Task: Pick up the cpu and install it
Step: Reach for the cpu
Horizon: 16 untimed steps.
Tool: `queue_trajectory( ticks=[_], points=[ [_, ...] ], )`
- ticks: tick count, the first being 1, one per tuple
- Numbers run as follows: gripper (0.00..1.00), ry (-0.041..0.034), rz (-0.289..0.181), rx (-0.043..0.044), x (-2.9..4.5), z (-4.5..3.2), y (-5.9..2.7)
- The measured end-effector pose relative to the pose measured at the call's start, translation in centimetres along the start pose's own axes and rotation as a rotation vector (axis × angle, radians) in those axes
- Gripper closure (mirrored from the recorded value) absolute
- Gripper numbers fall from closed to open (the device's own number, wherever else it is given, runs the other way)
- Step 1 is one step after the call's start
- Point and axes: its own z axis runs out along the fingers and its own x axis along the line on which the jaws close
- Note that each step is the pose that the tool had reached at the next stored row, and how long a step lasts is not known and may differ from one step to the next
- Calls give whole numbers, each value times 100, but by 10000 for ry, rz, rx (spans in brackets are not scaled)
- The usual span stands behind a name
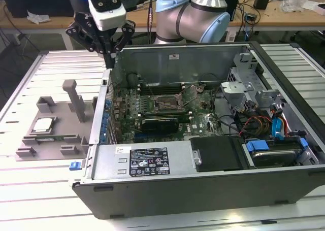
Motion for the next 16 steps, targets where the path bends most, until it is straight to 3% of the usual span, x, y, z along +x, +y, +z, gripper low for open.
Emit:
queue_trajectory(
  ticks=[10,16],
  points=[
    [89,-1,-1,-1,207,-5,-16],
    [89,-1,1,-1,278,-7,-21]
  ],
)
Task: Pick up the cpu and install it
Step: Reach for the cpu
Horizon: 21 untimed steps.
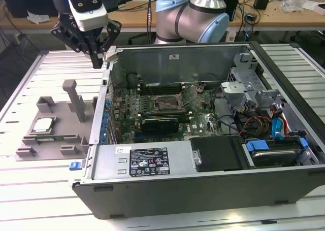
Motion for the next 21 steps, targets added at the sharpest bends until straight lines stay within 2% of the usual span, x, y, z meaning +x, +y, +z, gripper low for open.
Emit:
queue_trajectory(
  ticks=[7,17,21],
  points=[
    [89,-1,-1,0,99,-2,-8],
    [89,-1,-1,0,285,-7,-22],
    [89,-1,-1,0,384,-10,-29]
  ],
)
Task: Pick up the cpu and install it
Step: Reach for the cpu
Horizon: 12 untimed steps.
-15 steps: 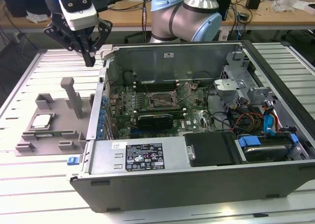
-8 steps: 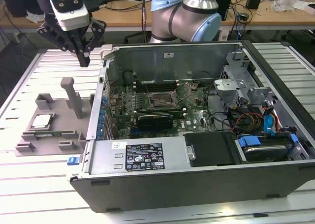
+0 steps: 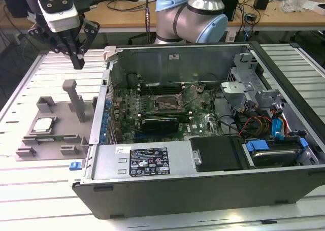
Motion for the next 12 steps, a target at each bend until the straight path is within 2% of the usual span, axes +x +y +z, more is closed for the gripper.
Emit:
queue_trajectory(
  ticks=[9,10,12],
  points=[
    [89,0,0,0,178,-1,-14],
    [89,0,1,0,226,6,-17],
    [89,0,1,0,278,18,-21]
  ],
)
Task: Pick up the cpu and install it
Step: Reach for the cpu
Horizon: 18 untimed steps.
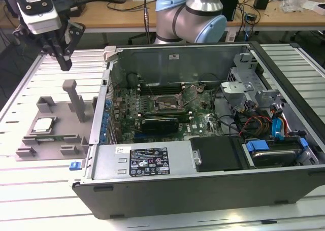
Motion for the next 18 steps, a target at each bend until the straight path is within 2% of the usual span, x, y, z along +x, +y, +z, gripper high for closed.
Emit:
queue_trajectory(
  ticks=[2,4,7,18],
  points=[
    [89,1,-1,1,51,15,-4],
    [89,0,-1,0,165,57,-9],
    [89,1,-1,1,273,96,-1],
    [89,1,-1,1,566,231,54]
  ],
)
